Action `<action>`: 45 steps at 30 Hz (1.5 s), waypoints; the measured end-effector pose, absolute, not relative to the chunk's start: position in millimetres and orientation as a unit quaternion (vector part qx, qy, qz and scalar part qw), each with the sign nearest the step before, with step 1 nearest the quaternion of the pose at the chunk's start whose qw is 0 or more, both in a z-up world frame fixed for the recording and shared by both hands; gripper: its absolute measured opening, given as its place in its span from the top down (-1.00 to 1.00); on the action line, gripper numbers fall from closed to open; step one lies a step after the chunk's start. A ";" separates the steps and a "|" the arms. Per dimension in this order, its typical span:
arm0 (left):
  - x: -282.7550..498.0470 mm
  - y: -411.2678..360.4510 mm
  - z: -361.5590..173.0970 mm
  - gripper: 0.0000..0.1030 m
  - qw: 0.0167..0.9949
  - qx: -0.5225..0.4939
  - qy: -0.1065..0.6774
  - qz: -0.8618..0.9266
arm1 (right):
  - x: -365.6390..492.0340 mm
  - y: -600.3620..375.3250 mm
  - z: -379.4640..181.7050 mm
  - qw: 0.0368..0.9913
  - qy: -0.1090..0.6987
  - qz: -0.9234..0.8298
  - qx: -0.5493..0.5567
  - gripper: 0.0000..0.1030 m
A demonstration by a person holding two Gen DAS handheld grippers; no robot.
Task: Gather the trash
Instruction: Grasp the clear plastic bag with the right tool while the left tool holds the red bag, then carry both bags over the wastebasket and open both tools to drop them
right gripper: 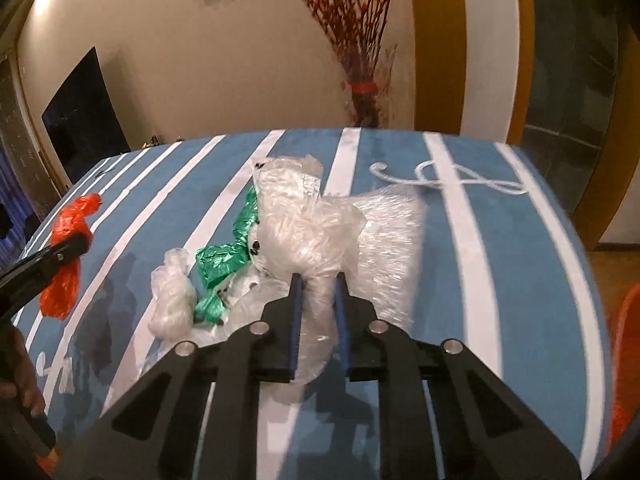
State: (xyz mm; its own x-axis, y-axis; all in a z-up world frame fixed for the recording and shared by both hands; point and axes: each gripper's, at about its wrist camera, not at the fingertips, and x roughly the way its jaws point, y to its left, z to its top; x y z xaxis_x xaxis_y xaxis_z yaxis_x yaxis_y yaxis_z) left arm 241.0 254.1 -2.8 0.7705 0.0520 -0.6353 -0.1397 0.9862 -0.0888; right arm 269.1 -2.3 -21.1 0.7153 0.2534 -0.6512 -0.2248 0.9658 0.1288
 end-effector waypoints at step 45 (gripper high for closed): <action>195.9 -146.7 16.3 0.33 0.890 0.028 0.325 -0.319 | 91.4 -335.8 -12.0 0.942 0.243 -0.197 0.120 0.69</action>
State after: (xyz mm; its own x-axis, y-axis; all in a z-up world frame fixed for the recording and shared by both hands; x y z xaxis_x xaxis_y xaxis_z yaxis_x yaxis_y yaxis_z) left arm 195.9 -146.7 16.3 0.5853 -0.5489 -0.5968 0.5854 0.7953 -0.1574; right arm 91.4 -335.8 -12.0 0.8038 -0.3134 -0.5057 0.4301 0.8934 0.1300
